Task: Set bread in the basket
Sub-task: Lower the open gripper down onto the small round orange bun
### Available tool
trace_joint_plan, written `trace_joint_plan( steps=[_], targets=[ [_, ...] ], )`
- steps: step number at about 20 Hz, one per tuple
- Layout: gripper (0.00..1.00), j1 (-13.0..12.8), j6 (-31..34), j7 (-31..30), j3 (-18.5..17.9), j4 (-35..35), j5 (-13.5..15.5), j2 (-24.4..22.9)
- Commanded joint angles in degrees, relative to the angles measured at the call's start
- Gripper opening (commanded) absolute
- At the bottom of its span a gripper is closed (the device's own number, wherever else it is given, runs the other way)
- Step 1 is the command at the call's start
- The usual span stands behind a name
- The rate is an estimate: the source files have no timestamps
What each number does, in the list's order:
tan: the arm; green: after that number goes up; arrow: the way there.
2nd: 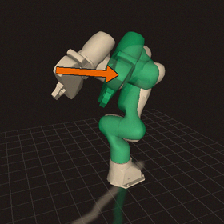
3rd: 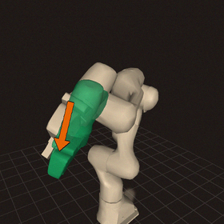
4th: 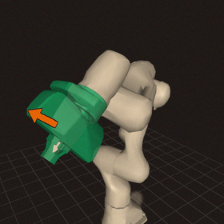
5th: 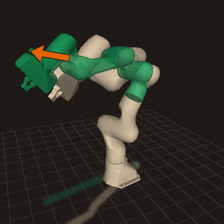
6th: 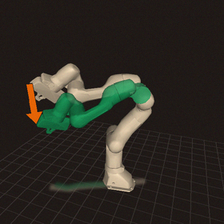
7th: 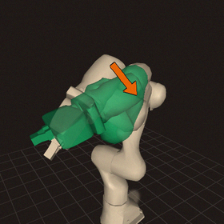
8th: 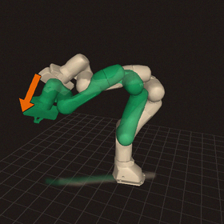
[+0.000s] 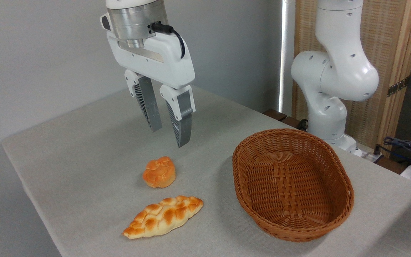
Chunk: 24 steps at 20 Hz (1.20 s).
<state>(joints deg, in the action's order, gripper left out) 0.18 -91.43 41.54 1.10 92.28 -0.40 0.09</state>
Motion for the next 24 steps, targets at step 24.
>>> trace_joint_plan(
  steps=[24],
  targets=[
    [1.00, -4.22, -33.02, 3.20, 9.61, 23.55, 0.23, 1.22]
  ],
)
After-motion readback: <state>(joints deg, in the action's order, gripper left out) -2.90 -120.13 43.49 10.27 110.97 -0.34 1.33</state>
